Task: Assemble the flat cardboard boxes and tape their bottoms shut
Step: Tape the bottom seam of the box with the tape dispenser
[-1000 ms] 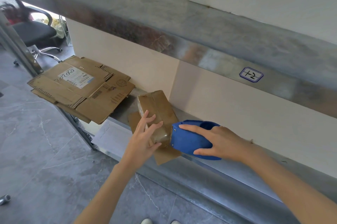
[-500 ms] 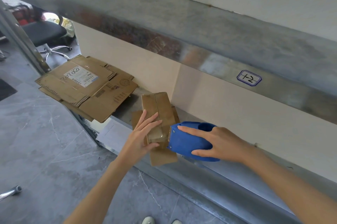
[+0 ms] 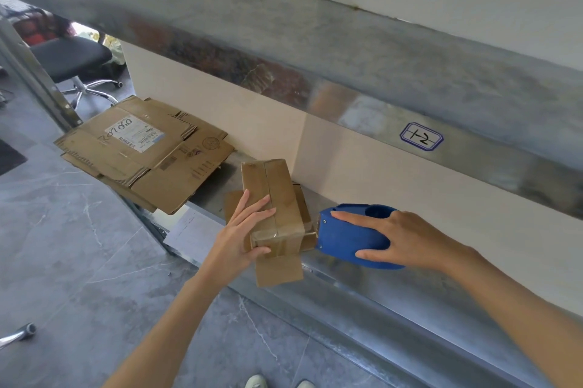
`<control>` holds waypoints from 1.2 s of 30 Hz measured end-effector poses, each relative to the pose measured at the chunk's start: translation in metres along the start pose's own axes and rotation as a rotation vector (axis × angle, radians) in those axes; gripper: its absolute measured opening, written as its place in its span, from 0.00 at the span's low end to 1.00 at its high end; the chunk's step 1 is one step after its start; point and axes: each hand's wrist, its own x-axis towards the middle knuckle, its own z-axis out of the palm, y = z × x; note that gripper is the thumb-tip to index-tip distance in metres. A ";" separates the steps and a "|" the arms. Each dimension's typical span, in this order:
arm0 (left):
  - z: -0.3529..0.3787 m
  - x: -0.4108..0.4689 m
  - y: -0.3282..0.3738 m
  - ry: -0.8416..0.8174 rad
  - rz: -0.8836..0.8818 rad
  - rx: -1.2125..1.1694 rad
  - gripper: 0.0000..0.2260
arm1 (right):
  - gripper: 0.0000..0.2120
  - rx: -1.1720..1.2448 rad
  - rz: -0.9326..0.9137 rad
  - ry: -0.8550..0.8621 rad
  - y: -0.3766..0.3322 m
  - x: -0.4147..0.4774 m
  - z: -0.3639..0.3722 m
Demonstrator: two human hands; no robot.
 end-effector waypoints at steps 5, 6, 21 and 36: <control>-0.001 0.000 0.002 -0.003 -0.027 -0.005 0.34 | 0.37 -0.011 0.034 -0.003 -0.006 0.010 0.007; -0.001 0.000 0.002 -0.003 -0.033 -0.007 0.34 | 0.37 -0.021 0.041 -0.004 -0.008 0.012 0.008; 0.004 0.001 0.001 0.031 -0.043 -0.018 0.35 | 0.37 -0.332 0.118 0.001 -0.052 0.021 0.025; 0.000 0.001 0.008 -0.027 -0.082 -0.050 0.35 | 0.36 0.230 0.380 0.161 -0.016 0.023 0.070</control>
